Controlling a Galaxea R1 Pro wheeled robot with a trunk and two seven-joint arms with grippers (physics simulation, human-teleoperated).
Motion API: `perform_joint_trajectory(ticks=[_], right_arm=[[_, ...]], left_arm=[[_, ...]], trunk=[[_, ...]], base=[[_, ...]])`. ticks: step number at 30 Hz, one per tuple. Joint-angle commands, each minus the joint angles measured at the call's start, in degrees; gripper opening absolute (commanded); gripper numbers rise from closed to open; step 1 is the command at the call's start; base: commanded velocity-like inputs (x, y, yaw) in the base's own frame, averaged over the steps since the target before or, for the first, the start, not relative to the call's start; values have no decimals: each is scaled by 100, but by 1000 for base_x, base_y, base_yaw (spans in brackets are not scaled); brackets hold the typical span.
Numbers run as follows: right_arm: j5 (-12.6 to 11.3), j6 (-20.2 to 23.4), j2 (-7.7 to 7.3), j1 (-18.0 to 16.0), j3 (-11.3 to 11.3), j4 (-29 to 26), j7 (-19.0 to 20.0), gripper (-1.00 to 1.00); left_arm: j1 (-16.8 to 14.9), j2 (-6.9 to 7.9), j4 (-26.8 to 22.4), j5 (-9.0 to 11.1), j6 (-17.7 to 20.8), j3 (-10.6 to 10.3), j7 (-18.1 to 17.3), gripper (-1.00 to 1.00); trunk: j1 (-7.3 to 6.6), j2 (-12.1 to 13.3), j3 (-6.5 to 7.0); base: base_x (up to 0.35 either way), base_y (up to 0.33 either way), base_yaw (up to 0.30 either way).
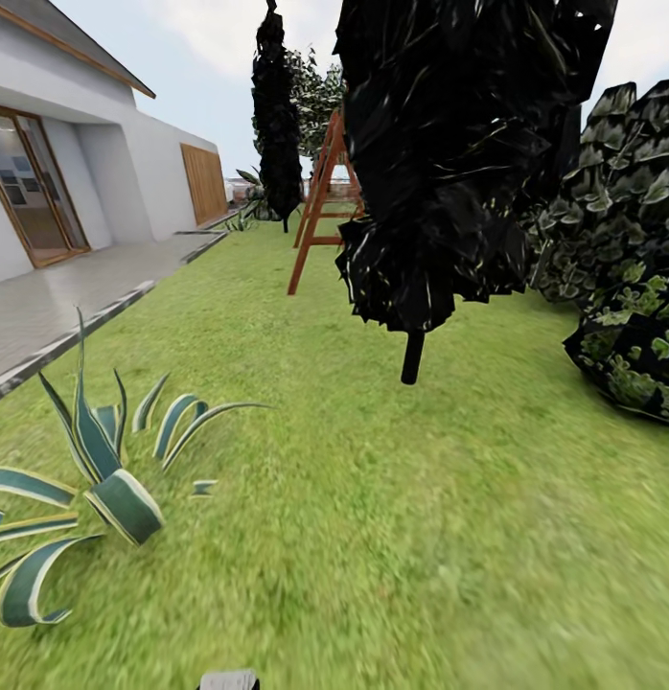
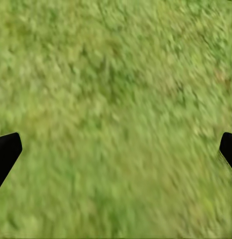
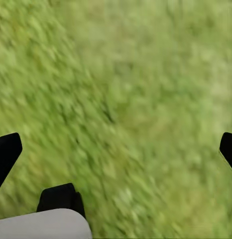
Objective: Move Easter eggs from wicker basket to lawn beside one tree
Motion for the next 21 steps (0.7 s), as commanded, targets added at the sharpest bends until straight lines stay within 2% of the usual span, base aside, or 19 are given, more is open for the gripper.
perform_joint_trajectory(ticks=[1,8,21], right_arm=[[-1,-20,1,-4,-8,7,-2,100],[-1,-20,1,-4,-8,6,0,100],[-1,-20,1,-4,-8,6,1,100]], left_arm=[[-2,-1,3,7,-17,4,6,100],[-2,-1,1,7,-17,3,6,100],[-2,-3,0,7,-17,2,6,100]], trunk=[[2,-2,-5],[2,-2,-5],[2,-2,-5]], base=[[270,-161,3],[270,-161,136],[270,-161,57]])
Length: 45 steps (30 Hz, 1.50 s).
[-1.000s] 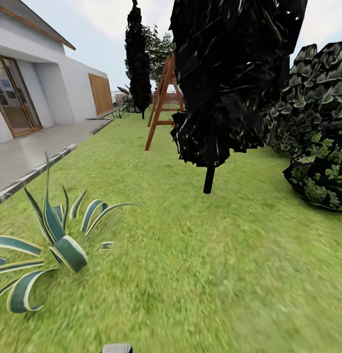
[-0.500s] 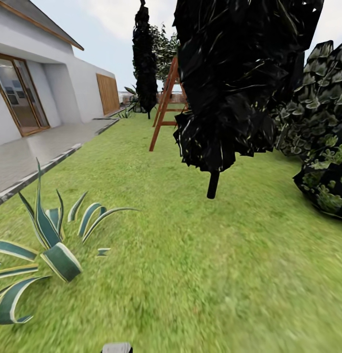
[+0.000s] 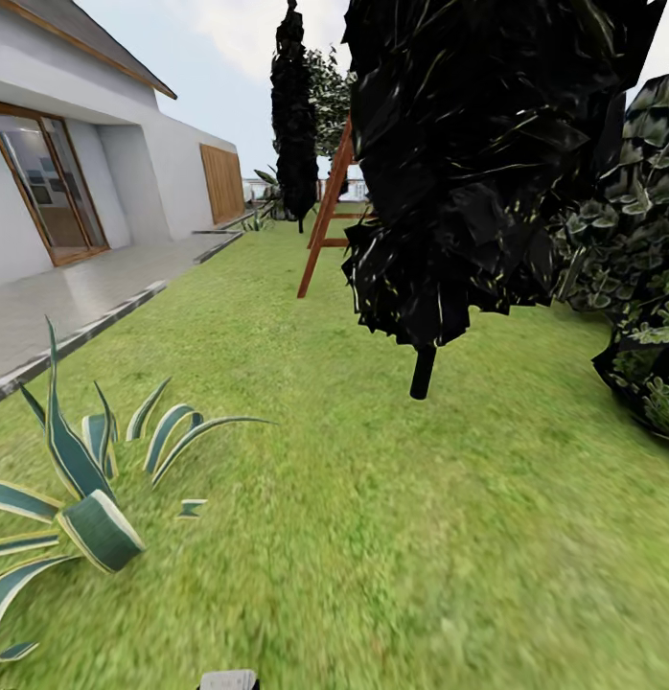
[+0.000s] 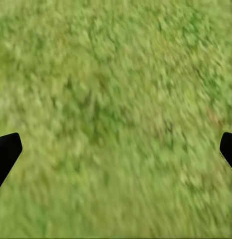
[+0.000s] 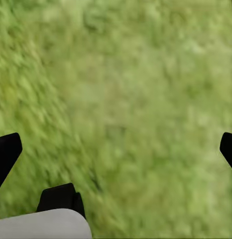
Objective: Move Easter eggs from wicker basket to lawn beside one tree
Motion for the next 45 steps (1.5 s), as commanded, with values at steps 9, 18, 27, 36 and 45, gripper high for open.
perform_joint_trajectory(ticks=[9,18,27,36,45], right_arm=[[-1,-20,1,-4,-8,10,0,100],[-1,-20,1,-4,-8,15,0,100],[-1,-20,1,-4,-8,15,-5,100],[-1,-20,1,-4,1,29,1,100],[58,-2,9,-4,75,121,48,100]], left_arm=[[-3,0,5,7,-17,5,6,100],[-3,0,6,7,-17,4,6,100],[-3,0,1,7,-17,5,6,100],[-3,0,2,8,-17,6,6,100],[59,63,162,108,15,93,11,100]], trunk=[[2,-2,-5],[2,-2,-5],[2,-2,-5],[2,-2,-5],[2,-2,-5]], base=[[269,-161,139],[270,-161,260],[270,-161,256],[270,-161,93],[120,-71,1]])
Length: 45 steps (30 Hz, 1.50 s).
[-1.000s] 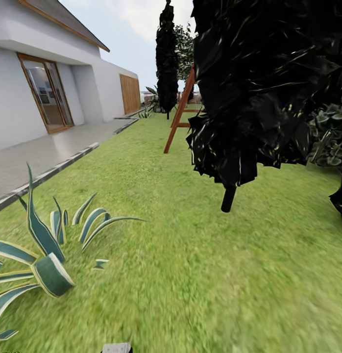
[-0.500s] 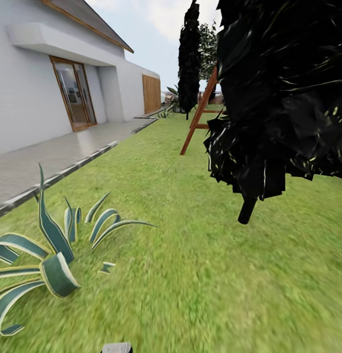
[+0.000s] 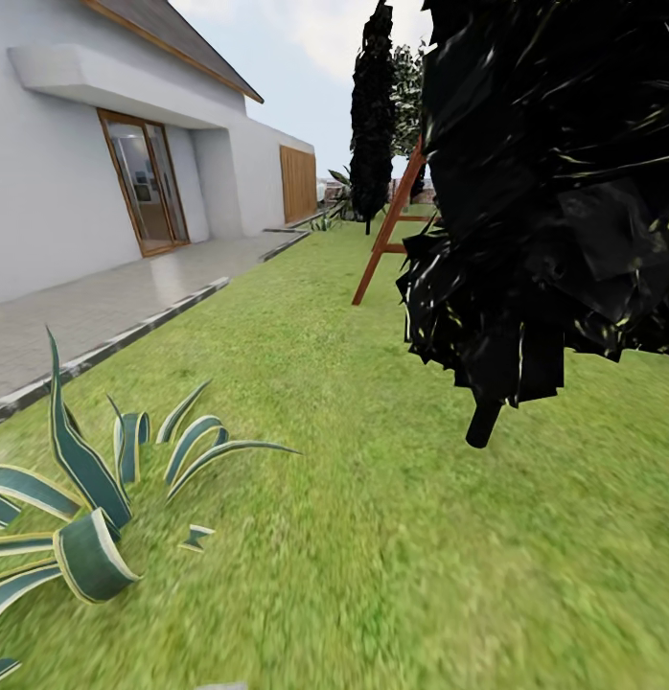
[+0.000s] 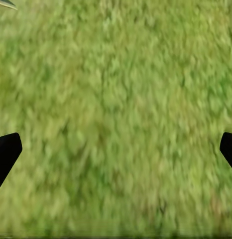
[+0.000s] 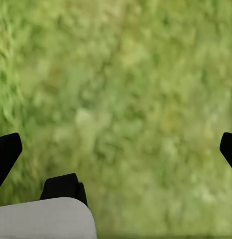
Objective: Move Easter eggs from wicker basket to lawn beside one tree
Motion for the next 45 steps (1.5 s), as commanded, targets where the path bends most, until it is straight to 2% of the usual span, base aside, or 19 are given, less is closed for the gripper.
perform_joint_trajectory(ticks=[1,13,22,35,45], right_arm=[[-10,-20,0,-4,-16,6,2,100],[-45,-28,1,-4,-19,6,-26,100],[-45,-26,1,-4,-19,5,-8,100],[-38,-20,1,-4,-19,3,0,100],[-39,-20,1,-4,-19,6,0,100]], left_arm=[[-1,-4,36,2,-16,15,1,100],[24,11,423,325,-48,405,-22,100],[26,12,713,328,-49,416,-22,100],[26,12,741,328,-49,416,-22,100],[25,4,753,327,-49,408,-22,100]], trunk=[[-1,-2,-5],[-1,-2,-5],[-1,-2,-5],[-1,-2,-5],[-1,-2,-5]], base=[[0,0,0],[59,0,0],[319,0,42],[328,-35,274],[258,-168,286]])
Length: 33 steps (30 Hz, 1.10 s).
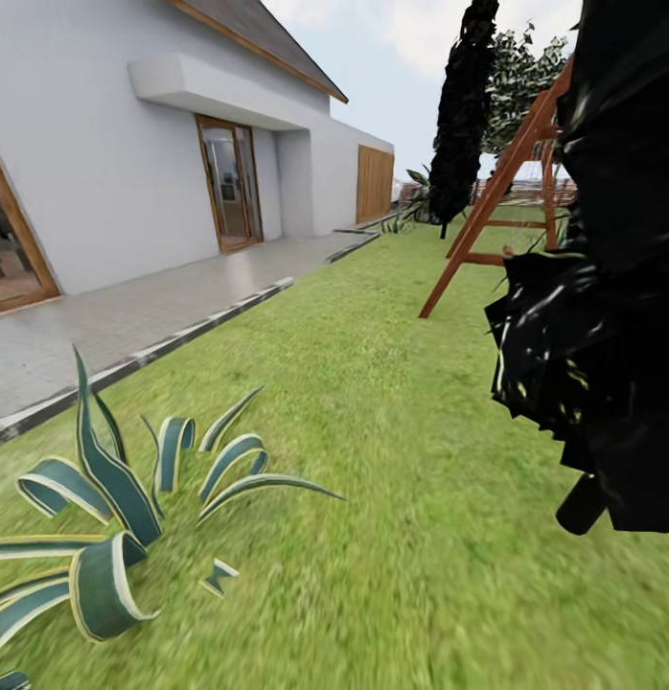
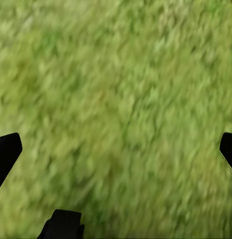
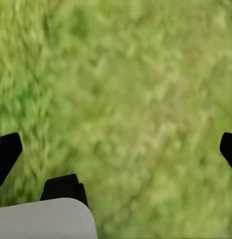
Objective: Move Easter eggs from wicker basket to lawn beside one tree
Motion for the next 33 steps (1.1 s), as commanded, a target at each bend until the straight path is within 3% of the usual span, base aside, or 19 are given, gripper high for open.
perform_joint_trajectory(ticks=[1,20,33], right_arm=[[2,-19,1,-3,-12,5,3,100],[3,-19,1,-3,-10,5,-23,100],[3,-19,1,-3,-11,5,-23,100]], left_arm=[[-3,-3,4,47,-15,8,-3,100],[-4,-4,5,48,-43,8,-3,100],[-2,-2,4,48,-77,8,-3,100]], trunk=[[2,-2,-5],[2,-2,-5],[2,-2,-5]], base=[[218,-207,287],[49,-231,286],[0,-26,286]])
